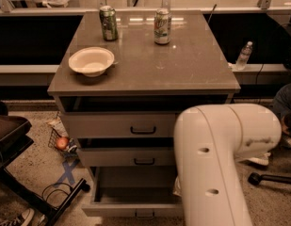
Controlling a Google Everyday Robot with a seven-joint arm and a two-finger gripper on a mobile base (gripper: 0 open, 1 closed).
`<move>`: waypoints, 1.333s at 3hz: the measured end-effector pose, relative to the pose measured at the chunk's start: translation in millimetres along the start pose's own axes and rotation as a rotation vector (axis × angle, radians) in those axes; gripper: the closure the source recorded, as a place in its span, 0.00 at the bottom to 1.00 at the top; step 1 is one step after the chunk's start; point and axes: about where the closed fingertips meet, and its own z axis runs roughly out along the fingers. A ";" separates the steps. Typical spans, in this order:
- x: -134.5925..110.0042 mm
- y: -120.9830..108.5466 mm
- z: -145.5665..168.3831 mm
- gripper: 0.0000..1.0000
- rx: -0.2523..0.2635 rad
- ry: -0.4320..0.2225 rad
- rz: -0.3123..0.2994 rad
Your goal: Open bottom drawer
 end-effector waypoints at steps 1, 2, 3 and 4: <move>-2.3 -9.1 35.2 1.00 -0.033 -0.088 -0.052; -4.2 -23.3 63.4 1.00 -0.049 -0.154 -0.081; -8.0 -23.7 108.5 1.00 -0.123 -0.211 -0.107; -8.3 -23.7 109.6 1.00 -0.126 -0.212 -0.107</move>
Offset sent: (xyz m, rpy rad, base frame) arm 0.0565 0.0109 -0.0871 0.2241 -0.0280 0.1395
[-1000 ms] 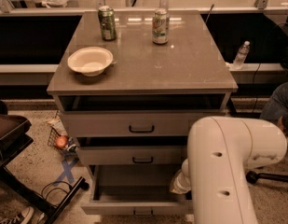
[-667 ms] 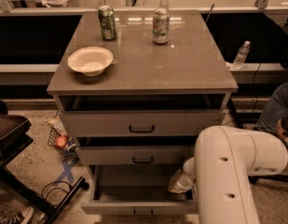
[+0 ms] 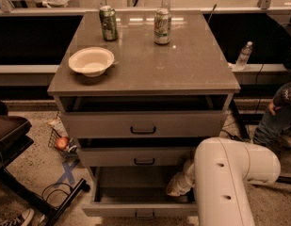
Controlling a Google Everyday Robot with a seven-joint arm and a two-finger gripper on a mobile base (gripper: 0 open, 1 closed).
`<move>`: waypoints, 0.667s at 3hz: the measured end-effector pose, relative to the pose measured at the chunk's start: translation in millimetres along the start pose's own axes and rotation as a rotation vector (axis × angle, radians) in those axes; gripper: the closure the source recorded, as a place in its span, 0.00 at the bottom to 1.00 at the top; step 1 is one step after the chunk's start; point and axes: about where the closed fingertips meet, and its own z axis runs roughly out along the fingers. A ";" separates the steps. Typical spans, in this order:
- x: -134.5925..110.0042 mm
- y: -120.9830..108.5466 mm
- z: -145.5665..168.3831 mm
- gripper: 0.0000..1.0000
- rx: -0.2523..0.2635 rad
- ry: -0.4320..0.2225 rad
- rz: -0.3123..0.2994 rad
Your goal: Open bottom drawer
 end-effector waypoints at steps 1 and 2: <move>9.5 33.7 5.7 1.00 -0.017 -0.013 0.048; 17.9 58.6 5.5 1.00 -0.020 -0.028 0.085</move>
Offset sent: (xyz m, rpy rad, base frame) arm -0.1357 -0.0206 -0.0198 0.0803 0.0873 -0.1702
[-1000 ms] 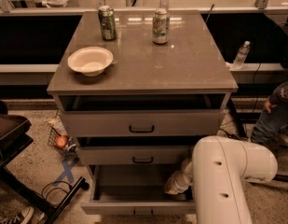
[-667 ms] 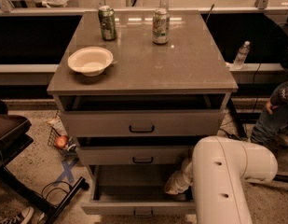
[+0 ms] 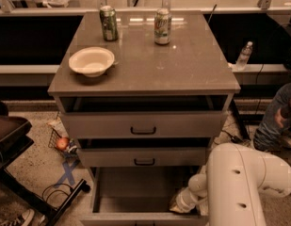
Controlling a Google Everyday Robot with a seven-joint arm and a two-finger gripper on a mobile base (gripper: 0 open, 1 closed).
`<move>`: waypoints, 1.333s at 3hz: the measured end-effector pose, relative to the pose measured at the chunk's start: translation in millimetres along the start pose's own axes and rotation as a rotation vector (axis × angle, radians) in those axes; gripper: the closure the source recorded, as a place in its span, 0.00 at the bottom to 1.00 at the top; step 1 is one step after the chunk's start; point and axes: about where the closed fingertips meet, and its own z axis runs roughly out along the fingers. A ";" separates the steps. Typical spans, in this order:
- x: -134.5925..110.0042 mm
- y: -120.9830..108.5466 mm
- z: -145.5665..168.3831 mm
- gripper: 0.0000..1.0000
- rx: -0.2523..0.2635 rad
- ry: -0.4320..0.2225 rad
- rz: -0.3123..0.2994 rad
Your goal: Open bottom drawer
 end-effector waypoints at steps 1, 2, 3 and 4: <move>-0.9 0.3 -1.9 1.00 0.000 0.000 0.000; 20.0 42.3 -2.0 1.00 -0.031 -0.037 0.033; 23.9 50.6 -2.1 1.00 -0.043 -0.048 0.036; 23.6 52.3 -0.7 0.82 -0.046 -0.049 0.037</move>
Offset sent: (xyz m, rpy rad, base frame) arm -0.1163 -0.0281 -0.0093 0.1041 0.0827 -0.0704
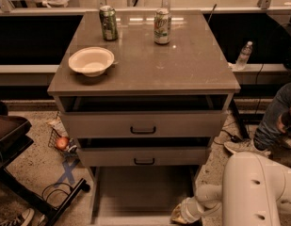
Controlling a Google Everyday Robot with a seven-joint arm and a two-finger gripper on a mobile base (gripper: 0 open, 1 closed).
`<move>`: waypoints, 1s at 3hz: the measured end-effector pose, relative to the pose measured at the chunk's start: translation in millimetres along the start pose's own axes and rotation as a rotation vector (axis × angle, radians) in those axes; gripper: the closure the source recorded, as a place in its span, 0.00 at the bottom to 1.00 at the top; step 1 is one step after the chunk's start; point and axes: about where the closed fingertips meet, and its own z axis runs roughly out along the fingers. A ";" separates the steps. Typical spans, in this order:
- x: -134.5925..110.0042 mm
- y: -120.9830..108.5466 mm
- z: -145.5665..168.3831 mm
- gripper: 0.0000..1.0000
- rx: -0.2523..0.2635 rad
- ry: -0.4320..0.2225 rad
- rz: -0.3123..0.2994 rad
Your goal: Open bottom drawer
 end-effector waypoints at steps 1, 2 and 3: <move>-0.4 2.1 2.0 0.51 -0.004 -0.001 0.000; -0.7 4.1 3.8 0.20 -0.008 -0.002 0.001; -1.1 5.9 5.5 0.00 -0.012 -0.003 0.001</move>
Offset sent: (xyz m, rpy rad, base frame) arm -0.0012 0.0010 -0.0008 0.0012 0.0021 0.0009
